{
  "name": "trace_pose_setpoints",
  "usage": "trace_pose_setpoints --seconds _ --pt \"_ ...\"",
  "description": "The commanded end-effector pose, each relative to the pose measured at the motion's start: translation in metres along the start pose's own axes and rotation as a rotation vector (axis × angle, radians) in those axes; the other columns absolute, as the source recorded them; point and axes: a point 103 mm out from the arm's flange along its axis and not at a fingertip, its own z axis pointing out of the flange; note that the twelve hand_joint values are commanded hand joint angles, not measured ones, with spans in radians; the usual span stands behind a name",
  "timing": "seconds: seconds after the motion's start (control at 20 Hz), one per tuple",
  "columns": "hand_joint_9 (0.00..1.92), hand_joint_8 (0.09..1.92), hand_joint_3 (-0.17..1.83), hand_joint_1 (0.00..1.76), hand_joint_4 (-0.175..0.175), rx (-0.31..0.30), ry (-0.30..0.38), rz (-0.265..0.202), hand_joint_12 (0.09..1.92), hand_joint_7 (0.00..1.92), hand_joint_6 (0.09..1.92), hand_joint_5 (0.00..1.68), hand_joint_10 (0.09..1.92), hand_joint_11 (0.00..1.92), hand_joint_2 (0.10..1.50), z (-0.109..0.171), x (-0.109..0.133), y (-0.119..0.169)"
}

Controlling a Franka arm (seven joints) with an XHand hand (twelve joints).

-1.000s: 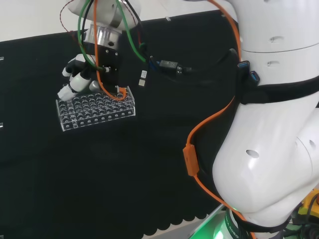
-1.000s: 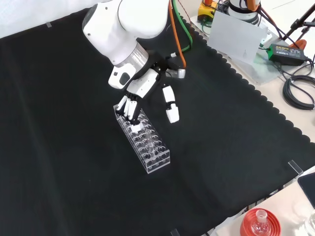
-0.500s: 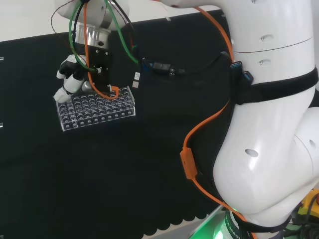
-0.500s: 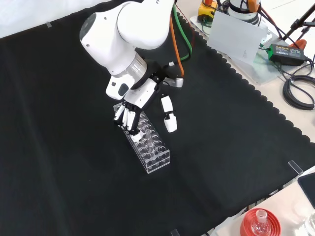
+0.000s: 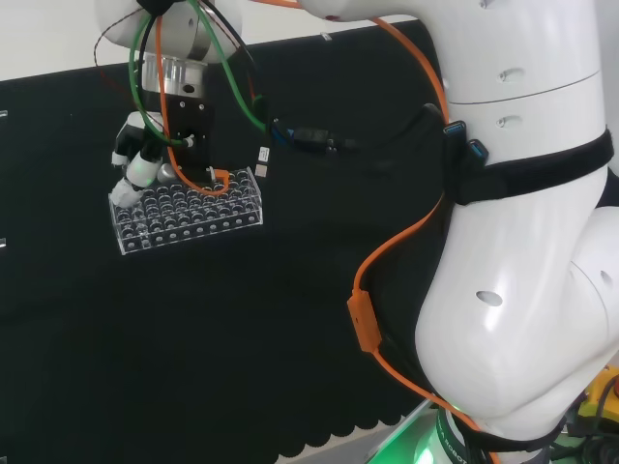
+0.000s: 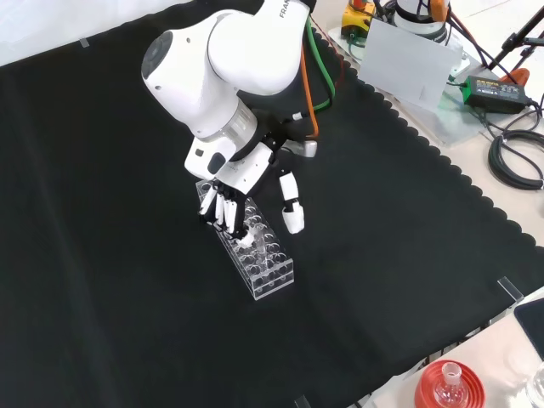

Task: Pick up the test tube.

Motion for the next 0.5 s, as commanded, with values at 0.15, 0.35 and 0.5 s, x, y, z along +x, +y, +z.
trace_pose_setpoints --seconds 0.15,0.35,0.5 --pt "0.73 0.67 0.73 1.17 -0.072 -0.013 -0.017 -0.002 1.53 1.0 0.88 0.72 0.76 0.22 0.58 0.0 0.003 0.006" --pt "0.81 0.61 0.74 1.18 -0.076 -0.025 -0.029 -0.01 1.51 1.11 0.85 0.79 0.71 0.28 0.58 -0.001 0.006 0.012" --pt "0.87 0.55 0.74 1.2 -0.082 -0.035 -0.045 -0.012 1.49 1.19 0.81 0.87 0.68 0.32 0.58 -0.002 0.008 0.014"
